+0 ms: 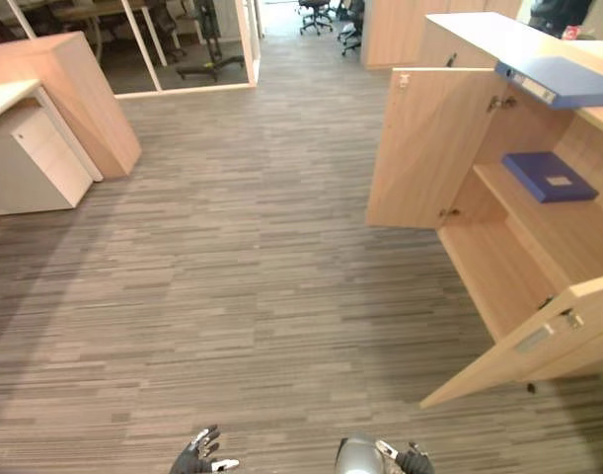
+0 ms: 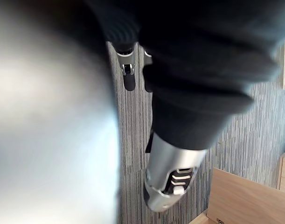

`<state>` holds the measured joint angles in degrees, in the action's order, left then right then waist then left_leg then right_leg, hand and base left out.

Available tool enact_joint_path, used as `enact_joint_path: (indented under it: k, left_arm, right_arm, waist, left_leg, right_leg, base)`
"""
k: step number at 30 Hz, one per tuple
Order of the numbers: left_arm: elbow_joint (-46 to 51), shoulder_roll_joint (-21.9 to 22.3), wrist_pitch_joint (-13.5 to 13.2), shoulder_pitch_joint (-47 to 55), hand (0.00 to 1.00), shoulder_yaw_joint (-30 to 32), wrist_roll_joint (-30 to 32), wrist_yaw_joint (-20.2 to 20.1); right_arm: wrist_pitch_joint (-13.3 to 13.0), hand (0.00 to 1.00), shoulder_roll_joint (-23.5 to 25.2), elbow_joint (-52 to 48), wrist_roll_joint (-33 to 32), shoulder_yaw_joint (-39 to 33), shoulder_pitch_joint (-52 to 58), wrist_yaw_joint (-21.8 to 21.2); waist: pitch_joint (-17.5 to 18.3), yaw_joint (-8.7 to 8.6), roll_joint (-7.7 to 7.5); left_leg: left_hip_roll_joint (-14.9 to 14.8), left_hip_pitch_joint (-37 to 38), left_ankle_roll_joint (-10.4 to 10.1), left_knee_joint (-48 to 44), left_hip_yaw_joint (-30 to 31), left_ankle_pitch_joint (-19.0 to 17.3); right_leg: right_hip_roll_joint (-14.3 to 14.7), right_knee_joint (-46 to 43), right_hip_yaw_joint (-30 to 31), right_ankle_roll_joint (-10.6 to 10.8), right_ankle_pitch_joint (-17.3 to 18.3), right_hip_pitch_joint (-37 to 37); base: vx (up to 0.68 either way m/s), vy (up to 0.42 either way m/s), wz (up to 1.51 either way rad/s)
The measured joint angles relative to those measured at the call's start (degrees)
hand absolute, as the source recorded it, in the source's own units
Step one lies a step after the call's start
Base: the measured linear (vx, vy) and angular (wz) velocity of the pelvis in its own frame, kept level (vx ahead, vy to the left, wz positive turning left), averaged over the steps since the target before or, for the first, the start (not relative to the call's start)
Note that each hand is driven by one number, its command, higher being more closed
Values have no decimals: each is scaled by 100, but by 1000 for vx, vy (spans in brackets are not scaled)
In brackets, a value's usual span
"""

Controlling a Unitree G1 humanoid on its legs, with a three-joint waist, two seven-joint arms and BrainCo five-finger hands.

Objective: Walk over to the cabinet, pick up the folder, carry it to the office cabinet, place the folder inside the office cabinet, then close the office cabinet door

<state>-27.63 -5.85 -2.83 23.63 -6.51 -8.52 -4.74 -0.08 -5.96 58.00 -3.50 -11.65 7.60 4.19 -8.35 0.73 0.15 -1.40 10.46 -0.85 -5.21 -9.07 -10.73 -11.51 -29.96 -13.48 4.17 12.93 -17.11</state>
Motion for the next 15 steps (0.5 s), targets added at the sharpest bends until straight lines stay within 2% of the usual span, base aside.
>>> enact_joint_path:
  k: [1,2,5,6,9,11,12,13,14,15]
  left_arm:
    - [4,-21,-2,-58,0,7,1,0]
    - [-22,23,20,-158,0,-14,7,0]
    - [61,439,4,-333,0,-95,135,-2]
    - [60,595,9,-342,0,-103,179,-1]
    - [64,636,19,-372,0,-93,177,6]
    - [94,596,30,-385,0,-6,177,11]
    - [264,566,63,-350,0,54,177,12]
    - [423,556,74,-301,0,138,175,12]
    - [472,563,84,-297,0,179,175,11]
    - [559,574,129,-310,0,255,172,17]
  right_arm:
    - [4,0,48,-1,-3,-1,0,0]
    - [11,0,44,10,-9,-12,27,8]
    - [31,0,51,4,4,-9,-8,11]
    - [37,0,56,3,0,-12,0,11]
    - [60,0,90,-8,-56,-75,81,12]
    - [60,0,145,-79,-258,-263,235,16]
    - [59,0,174,-133,-326,-359,306,19]
    - [62,0,175,-169,-410,-467,347,19]
    - [66,0,150,-172,-438,-476,358,26]
    - [96,0,105,-165,-432,-476,357,55]
  waist:
    - [-36,-2,-64]
    - [-78,3,-81]
    - [-60,-47,-22]
    - [-46,-67,-6]
    - [42,-154,50]
    - [125,-184,126]
    - [161,-178,171]
    - [180,-168,273]
    - [180,-165,324]
    - [185,-115,353]
  left_leg:
    - [-27,35,-75,0,1,-45]
    - [-143,81,-216,-2,-1,-142]
    - [-437,223,-256,180,-127,26]
    - [-559,336,-261,209,-147,19]
    - [-819,350,-332,-102,-116,-46]
    - [-1094,40,-447,-1088,-85,-161]
    - [-1285,-375,-479,-2143,8,-189]
    - [-1515,-835,-548,-3343,151,-1]
    - [-1615,-1101,-626,-3959,260,198]
    - [-1774,-1569,-642,-5110,312,200]
  right_leg:
    - [-8,277,-39,-76,-293,27]
    - [94,360,-221,-324,-601,161]
    - [354,59,-399,-668,-176,110]
    - [432,-57,-489,-682,52,183]
    - [584,54,-722,-662,343,527]
    - [783,448,-890,-680,404,973]
    - [927,730,-942,-717,383,1267]
    - [1111,1009,-951,-821,337,1566]
    - [1206,1159,-930,-868,318,1725]
    - [1327,1371,-791,-927,303,1995]
  base:
    - [304,-327,-1]
    - [367,-338,8]
    - [425,-335,8]
    - [396,-278,11]
    - [352,-203,34]
    - [409,-229,35]
    - [470,-227,13]
    - [408,-154,-2]
    - [398,-81,-32]
    - [310,-18,-43]
